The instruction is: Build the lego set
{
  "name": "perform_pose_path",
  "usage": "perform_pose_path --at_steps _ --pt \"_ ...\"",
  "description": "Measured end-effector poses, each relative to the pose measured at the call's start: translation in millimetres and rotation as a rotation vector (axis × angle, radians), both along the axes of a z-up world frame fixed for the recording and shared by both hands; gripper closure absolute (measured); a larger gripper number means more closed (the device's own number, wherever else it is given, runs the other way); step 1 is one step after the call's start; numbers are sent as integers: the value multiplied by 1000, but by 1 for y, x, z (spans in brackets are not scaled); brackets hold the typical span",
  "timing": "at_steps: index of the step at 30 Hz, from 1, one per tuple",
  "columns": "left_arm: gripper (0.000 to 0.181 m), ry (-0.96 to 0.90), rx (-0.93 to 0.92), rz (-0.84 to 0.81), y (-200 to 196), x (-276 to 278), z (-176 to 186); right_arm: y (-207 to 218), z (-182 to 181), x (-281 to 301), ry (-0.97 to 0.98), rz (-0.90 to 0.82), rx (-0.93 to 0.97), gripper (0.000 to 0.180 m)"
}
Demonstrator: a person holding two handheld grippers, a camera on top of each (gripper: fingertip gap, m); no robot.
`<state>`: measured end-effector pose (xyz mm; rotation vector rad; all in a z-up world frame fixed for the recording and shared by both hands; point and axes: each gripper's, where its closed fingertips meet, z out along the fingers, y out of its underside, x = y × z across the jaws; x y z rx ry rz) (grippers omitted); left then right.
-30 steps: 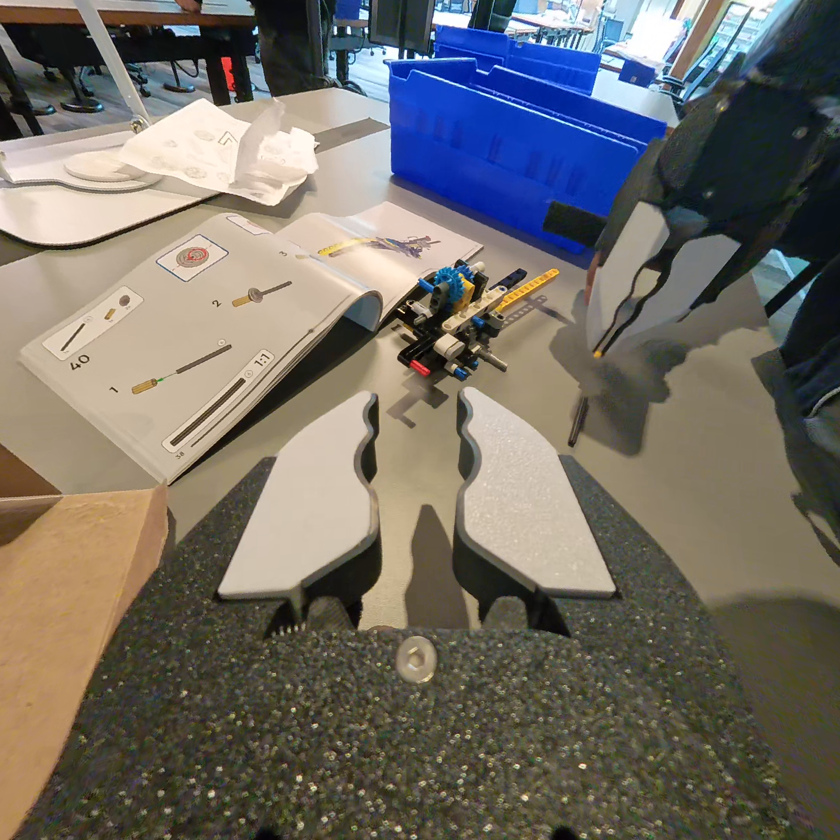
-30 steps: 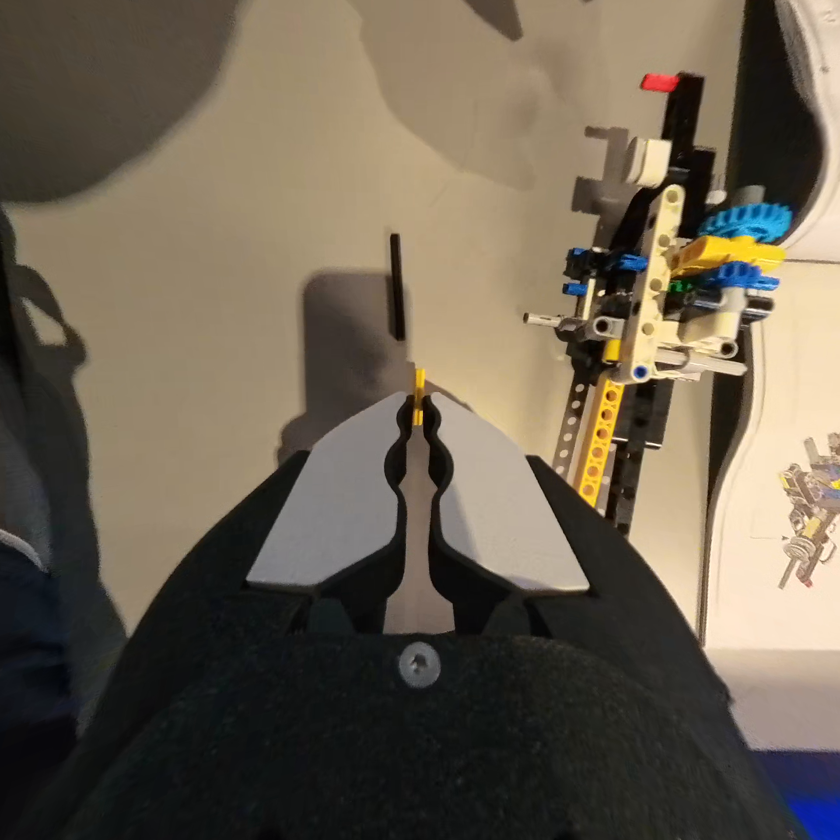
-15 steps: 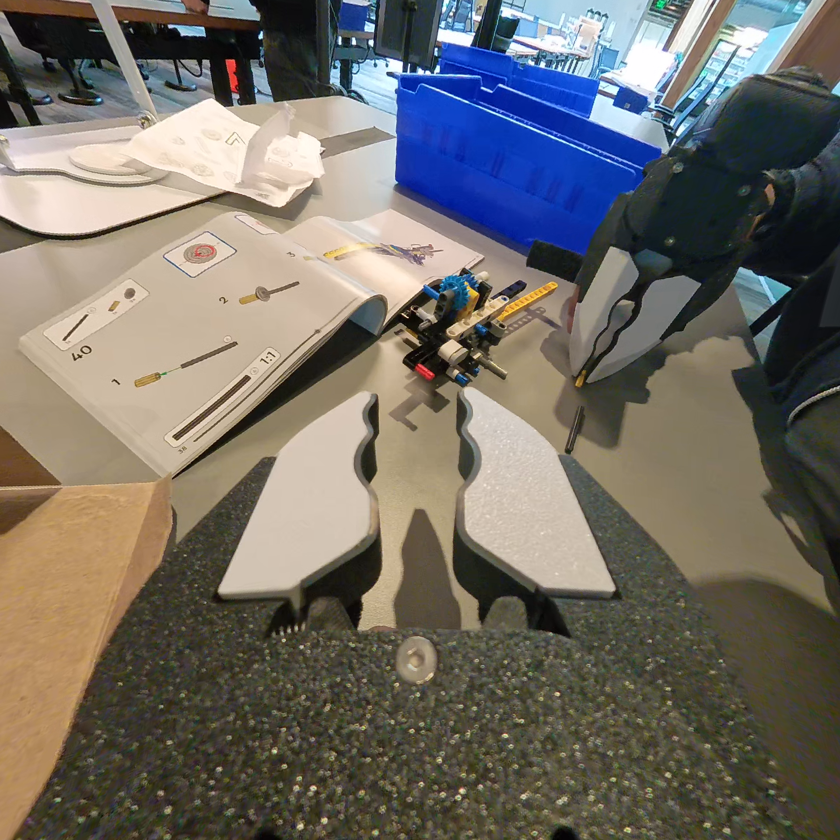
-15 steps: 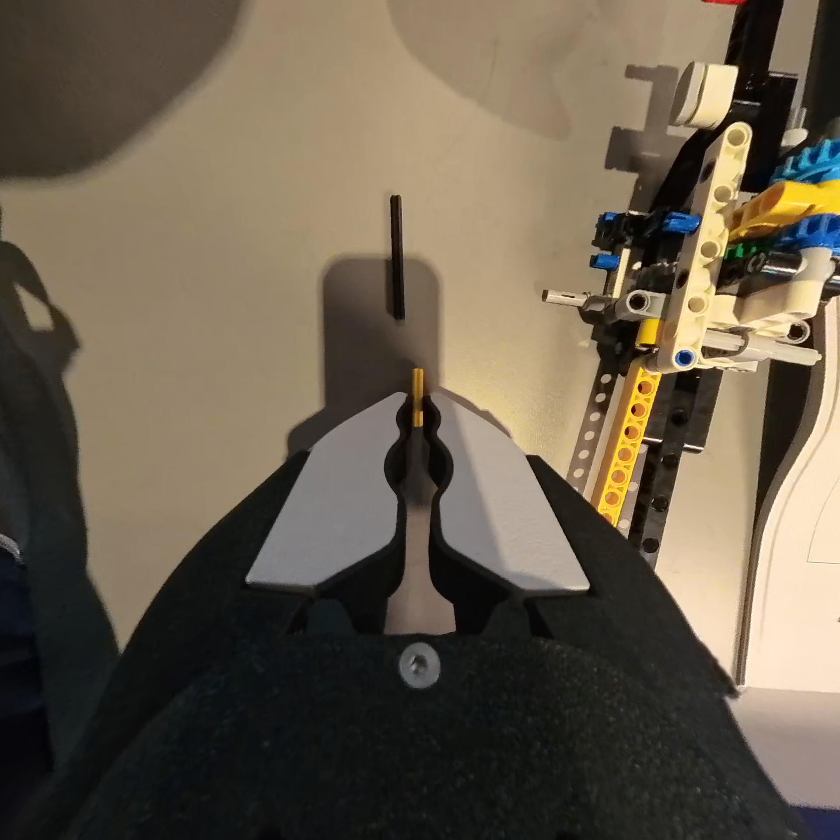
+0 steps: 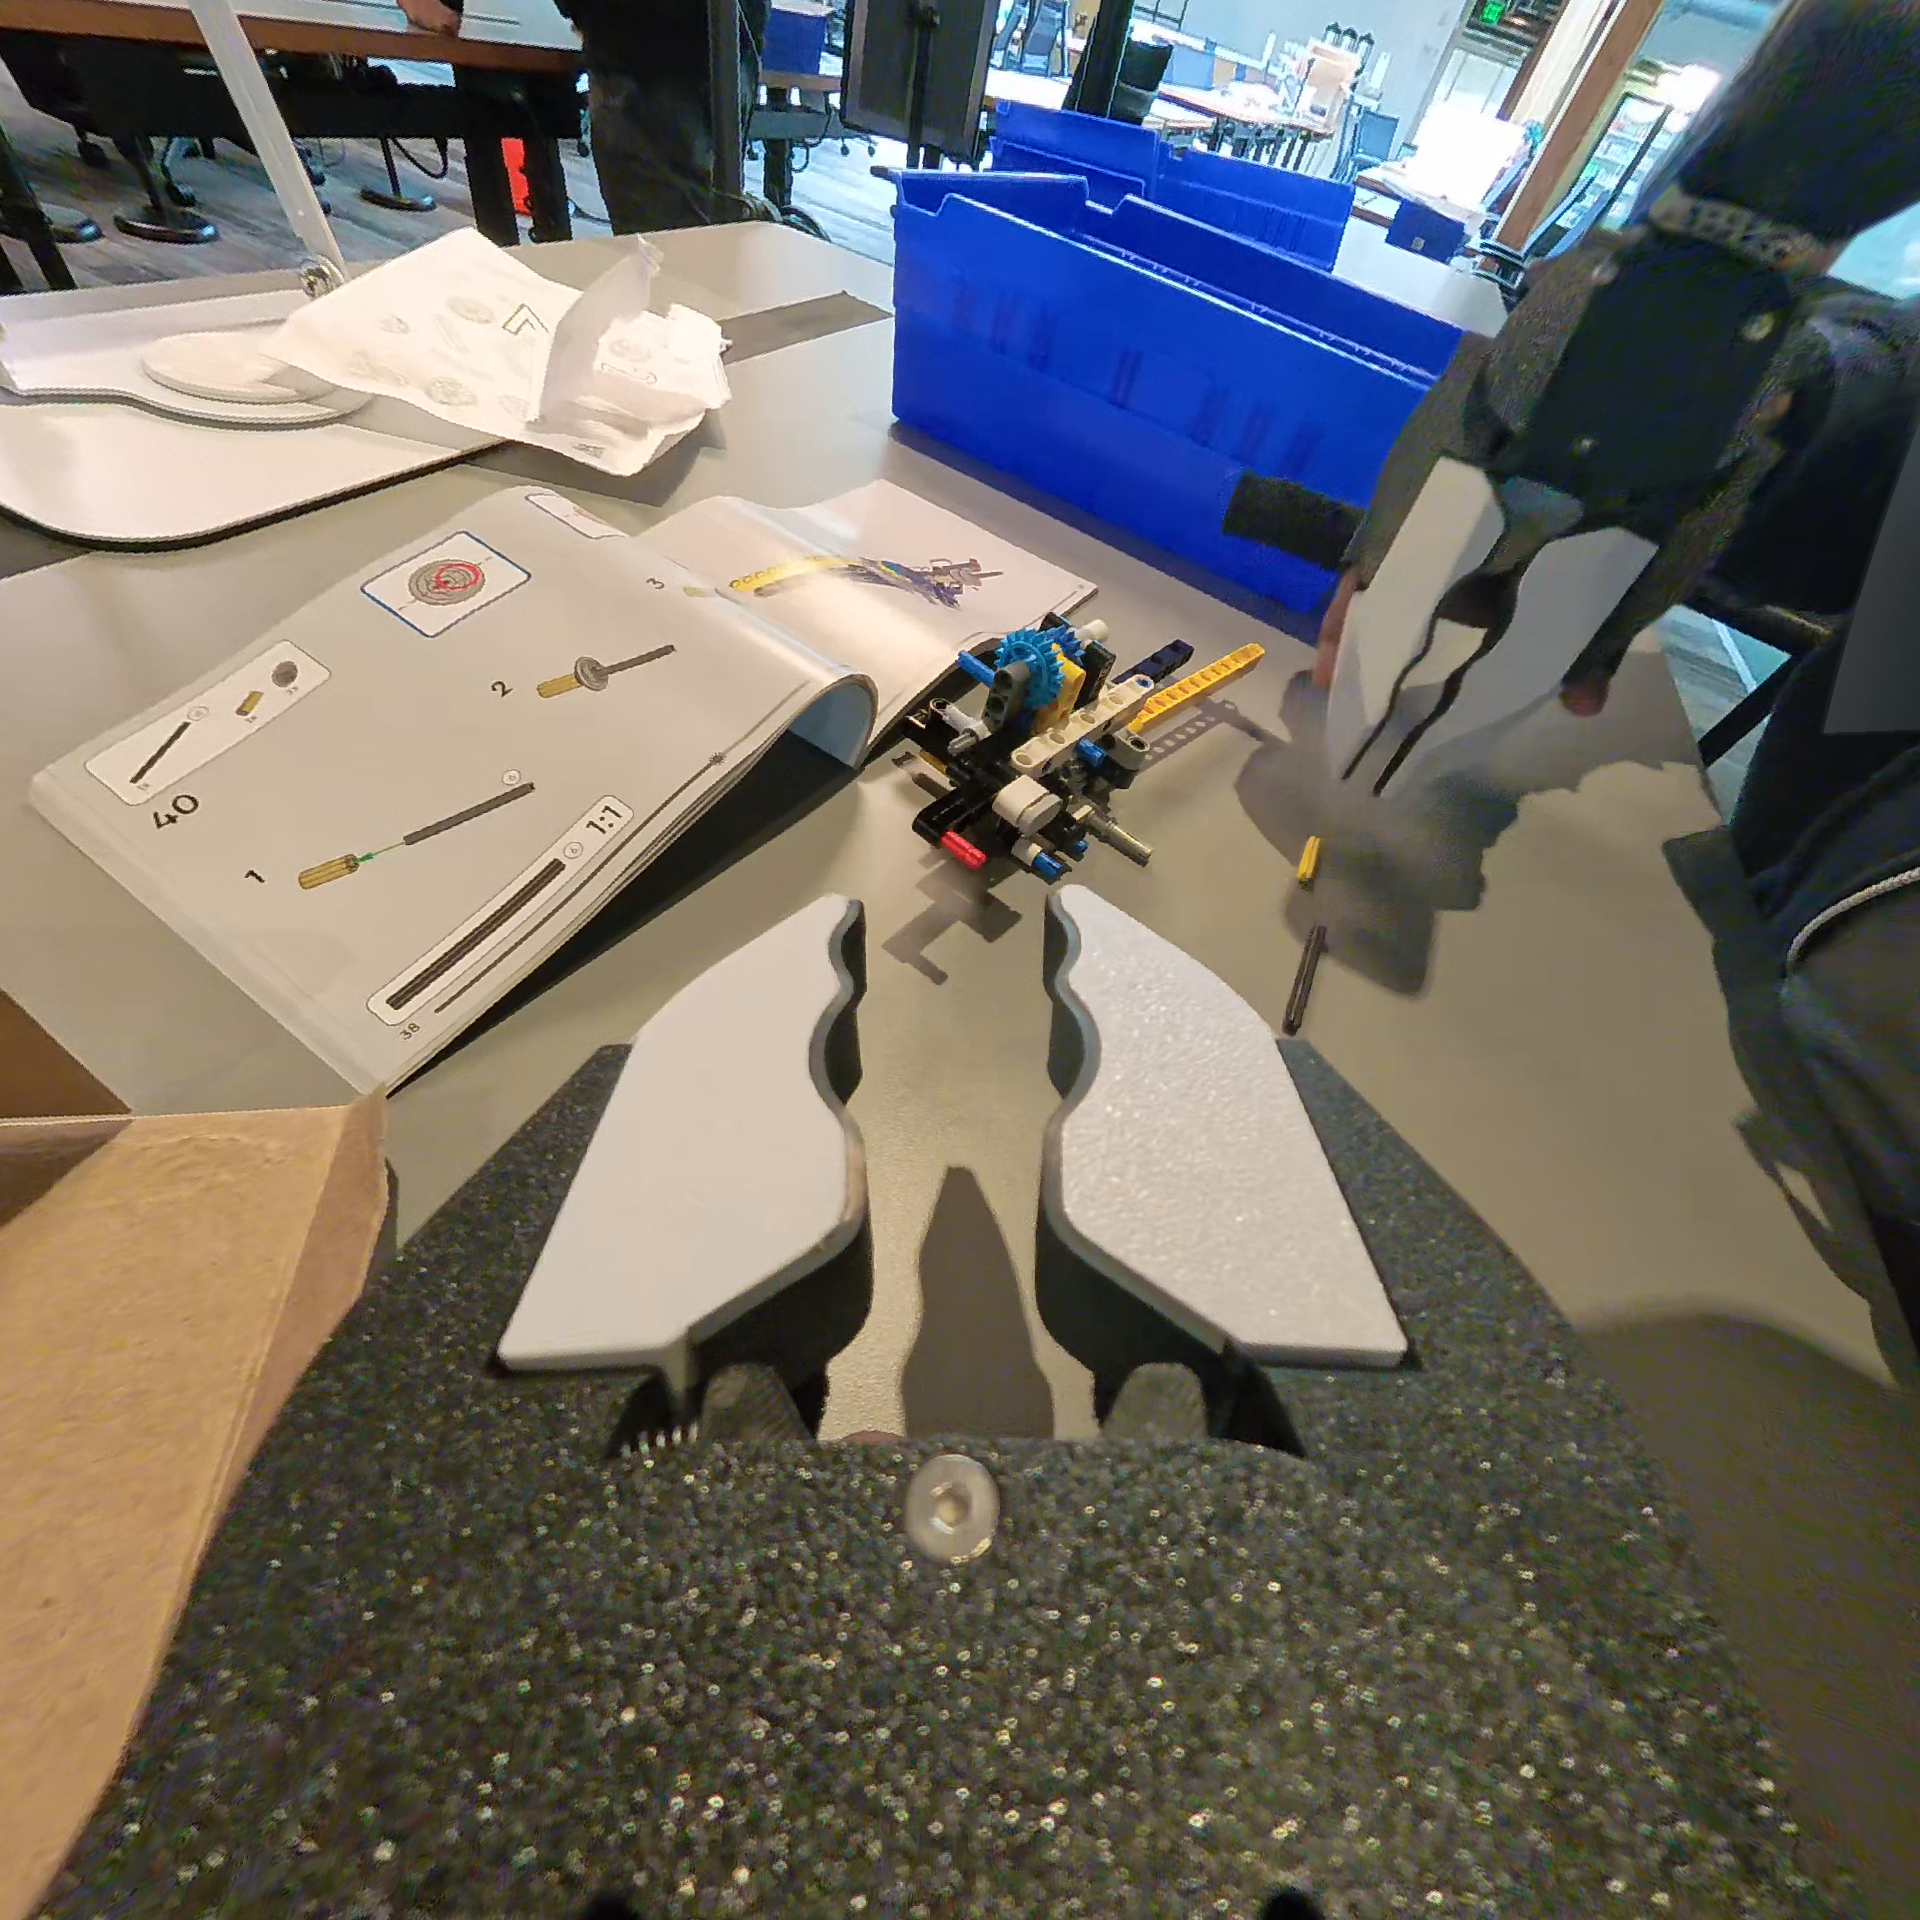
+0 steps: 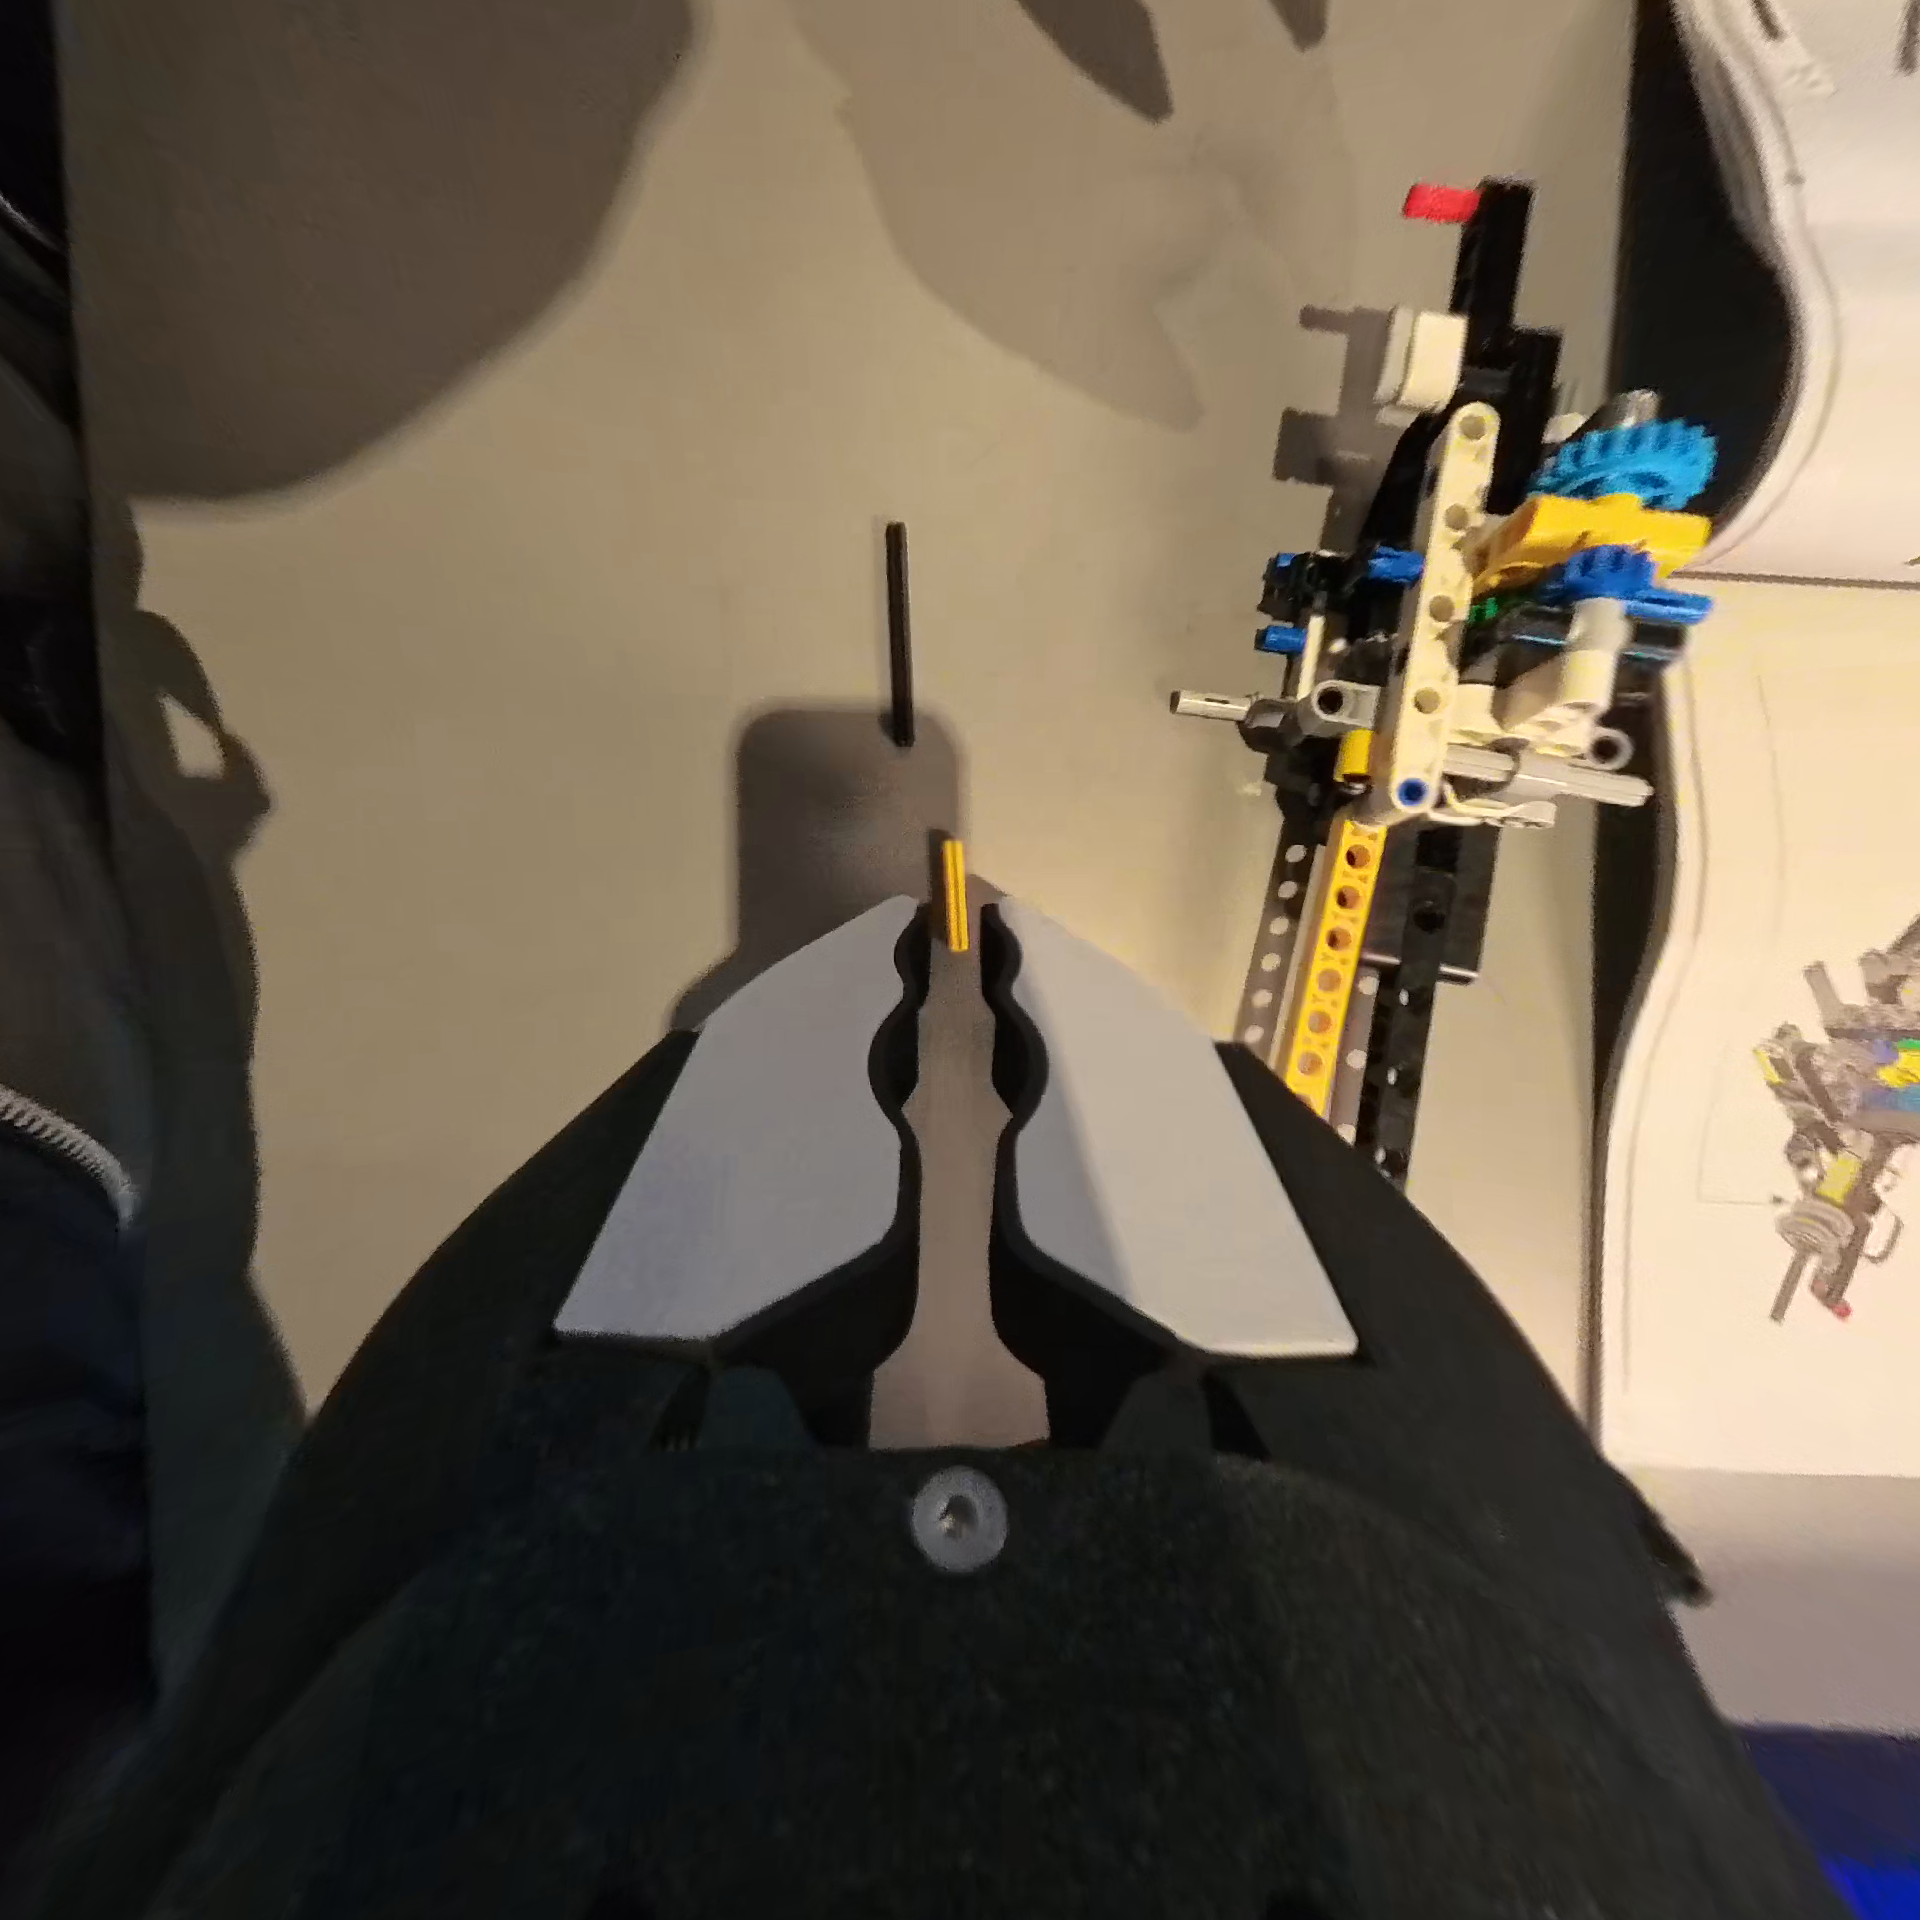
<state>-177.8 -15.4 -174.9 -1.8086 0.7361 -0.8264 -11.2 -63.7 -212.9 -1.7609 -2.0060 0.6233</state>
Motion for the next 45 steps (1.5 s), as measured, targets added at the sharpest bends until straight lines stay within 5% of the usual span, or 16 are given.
perform_pose_path --at_steps 9,16,24,45 --pt "148 -26 13 6 1 -5 4 23 88 47 160 -72 51 168" --pt "148 -69 29 11 2 -12 10 121 165 157 178 -339 342 164" --pt "148 -104 49 44 4 -17 15 179 142 233 153 -469 369 163" --pt "148 -194 49 82 8 -27 23 208 92 248 52 -377 321 163"
